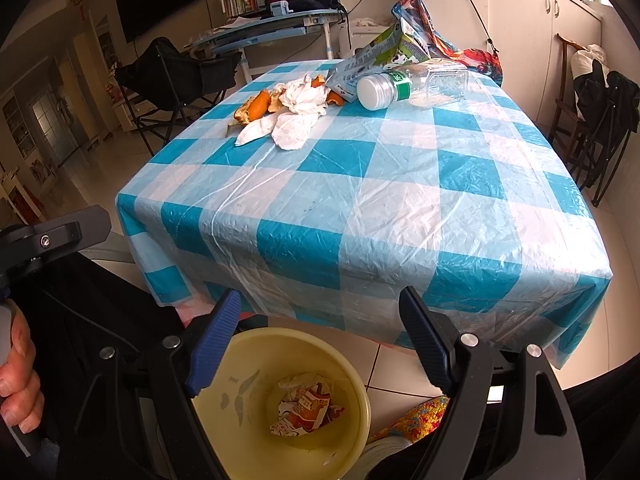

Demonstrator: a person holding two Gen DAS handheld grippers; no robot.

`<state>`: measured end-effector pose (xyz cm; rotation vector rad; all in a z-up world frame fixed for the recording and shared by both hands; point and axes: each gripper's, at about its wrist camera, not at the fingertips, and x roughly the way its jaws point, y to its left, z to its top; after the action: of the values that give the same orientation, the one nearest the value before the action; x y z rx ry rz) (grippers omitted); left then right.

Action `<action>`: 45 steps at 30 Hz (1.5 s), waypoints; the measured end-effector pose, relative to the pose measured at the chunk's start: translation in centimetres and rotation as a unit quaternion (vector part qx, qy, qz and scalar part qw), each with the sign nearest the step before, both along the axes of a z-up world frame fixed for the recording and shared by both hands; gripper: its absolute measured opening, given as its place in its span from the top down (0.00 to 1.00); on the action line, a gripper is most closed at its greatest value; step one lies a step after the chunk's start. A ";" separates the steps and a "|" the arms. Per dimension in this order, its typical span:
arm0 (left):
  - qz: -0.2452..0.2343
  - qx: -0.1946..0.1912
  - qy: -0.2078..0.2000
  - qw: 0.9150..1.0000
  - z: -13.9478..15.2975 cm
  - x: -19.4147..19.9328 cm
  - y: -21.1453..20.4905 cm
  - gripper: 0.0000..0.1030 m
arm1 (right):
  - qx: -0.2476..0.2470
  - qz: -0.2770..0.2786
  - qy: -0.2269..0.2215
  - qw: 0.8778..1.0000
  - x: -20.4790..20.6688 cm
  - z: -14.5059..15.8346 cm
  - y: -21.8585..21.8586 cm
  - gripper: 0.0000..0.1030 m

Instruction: Collect trash

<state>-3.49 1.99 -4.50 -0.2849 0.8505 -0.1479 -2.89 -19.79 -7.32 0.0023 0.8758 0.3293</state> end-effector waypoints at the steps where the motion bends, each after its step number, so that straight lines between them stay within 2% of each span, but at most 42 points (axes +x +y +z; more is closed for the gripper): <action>1: 0.000 0.000 0.000 1.000 0.0 0.0 0.0 0.16 | 0.000 0.000 0.000 1.000 0.0 0.0 0.0 0.24; 45: 0.007 -0.006 -0.001 1.000 -0.4 -0.1 0.2 0.16 | 0.000 -0.002 -0.003 1.000 0.0 -0.1 -0.1 0.24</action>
<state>-3.61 2.22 -4.93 -0.3016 0.8448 -0.1413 -2.93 -19.92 -7.40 0.0030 0.8694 0.3262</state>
